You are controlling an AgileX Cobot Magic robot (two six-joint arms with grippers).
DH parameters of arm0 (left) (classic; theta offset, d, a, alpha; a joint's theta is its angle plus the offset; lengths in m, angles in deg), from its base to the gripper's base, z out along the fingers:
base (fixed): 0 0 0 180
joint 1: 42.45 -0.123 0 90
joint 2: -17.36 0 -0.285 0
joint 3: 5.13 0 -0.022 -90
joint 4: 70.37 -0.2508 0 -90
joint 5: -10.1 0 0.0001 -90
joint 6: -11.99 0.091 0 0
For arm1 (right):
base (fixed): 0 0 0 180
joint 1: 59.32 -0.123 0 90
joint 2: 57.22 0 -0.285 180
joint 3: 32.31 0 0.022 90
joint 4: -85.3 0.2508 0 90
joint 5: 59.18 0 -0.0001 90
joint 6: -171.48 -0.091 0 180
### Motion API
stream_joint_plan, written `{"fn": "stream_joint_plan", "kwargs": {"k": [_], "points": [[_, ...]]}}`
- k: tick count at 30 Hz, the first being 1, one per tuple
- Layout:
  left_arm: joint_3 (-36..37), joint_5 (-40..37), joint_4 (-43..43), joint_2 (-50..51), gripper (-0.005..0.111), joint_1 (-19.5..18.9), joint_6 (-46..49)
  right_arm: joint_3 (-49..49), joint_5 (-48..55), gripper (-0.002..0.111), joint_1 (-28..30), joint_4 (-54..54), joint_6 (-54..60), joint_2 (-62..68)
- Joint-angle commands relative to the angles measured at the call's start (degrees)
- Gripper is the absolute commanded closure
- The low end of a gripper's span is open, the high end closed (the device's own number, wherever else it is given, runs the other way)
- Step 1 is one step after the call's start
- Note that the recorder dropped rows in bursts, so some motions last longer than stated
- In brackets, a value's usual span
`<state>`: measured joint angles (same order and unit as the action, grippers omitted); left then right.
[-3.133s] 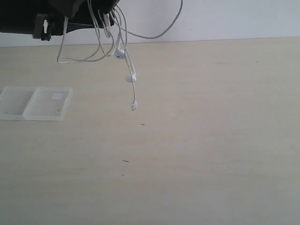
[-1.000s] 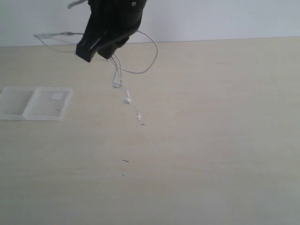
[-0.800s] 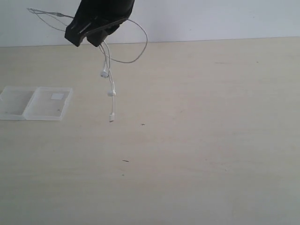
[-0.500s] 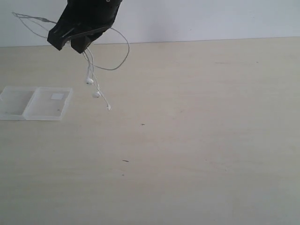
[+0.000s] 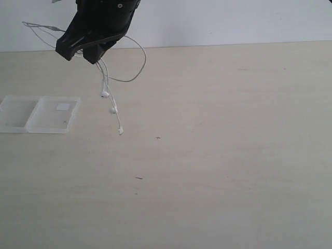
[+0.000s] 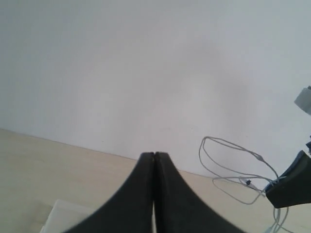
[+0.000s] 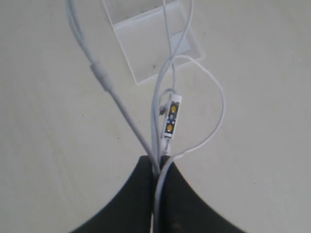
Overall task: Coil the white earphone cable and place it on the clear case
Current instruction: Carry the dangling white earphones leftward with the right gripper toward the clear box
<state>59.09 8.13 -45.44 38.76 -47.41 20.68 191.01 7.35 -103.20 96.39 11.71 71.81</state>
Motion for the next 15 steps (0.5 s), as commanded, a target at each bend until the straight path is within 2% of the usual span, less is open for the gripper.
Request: {"fn": "stream_joint_plan", "kwargs": {"k": [1, 5, 15], "points": [[1.2, -0.3, -0.3, 1.0, 0.107, 1.3, -0.5, 0.4, -1.3, 0.108, -0.1, -0.8, -0.5, -0.2], [2.8, 0.1, -0.2, 2.9, 0.107, 2.9, -2.1, 0.4, -2.1, 0.108, -0.1, -0.5, -0.5, -0.2], [3.6, -0.7, 0.8, 5.0, 0.107, 2.9, -3.3, 0.4, -2.1, 0.108, -0.1, -0.5, -0.5, -0.2]]}}
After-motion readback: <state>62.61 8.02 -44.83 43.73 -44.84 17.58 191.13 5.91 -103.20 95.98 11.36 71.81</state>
